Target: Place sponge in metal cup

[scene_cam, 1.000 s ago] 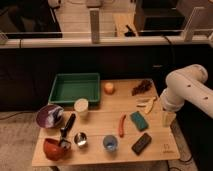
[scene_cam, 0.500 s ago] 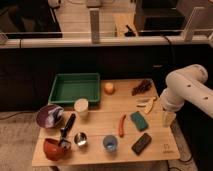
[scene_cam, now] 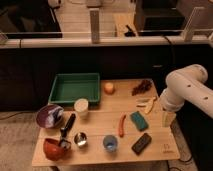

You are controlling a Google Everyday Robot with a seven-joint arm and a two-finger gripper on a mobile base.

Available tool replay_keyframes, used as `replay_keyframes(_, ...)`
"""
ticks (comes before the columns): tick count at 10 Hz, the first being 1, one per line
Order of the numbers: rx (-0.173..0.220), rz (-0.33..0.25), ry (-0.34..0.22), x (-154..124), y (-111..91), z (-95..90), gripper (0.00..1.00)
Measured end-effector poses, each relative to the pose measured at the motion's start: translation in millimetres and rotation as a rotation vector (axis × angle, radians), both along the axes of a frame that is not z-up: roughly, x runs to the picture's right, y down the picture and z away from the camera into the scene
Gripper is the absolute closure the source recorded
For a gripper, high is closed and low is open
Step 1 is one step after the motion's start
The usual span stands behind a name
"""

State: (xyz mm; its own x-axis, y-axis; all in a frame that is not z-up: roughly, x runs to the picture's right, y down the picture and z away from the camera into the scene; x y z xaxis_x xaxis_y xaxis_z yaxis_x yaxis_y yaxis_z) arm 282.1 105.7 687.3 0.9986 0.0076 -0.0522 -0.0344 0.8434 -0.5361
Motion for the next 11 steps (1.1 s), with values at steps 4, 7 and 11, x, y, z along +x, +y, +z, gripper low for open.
replay_keyframes(4, 0.001, -0.126, -0.038, -42, -9, 18.0, 0.2)
replay_keyframes(7, 0.001, -0.19, -0.045, -42, -15, 25.6, 0.2)
replay_keyframes(11, 0.002, -0.269, -0.068, -69, -25, 35.9, 0.2)
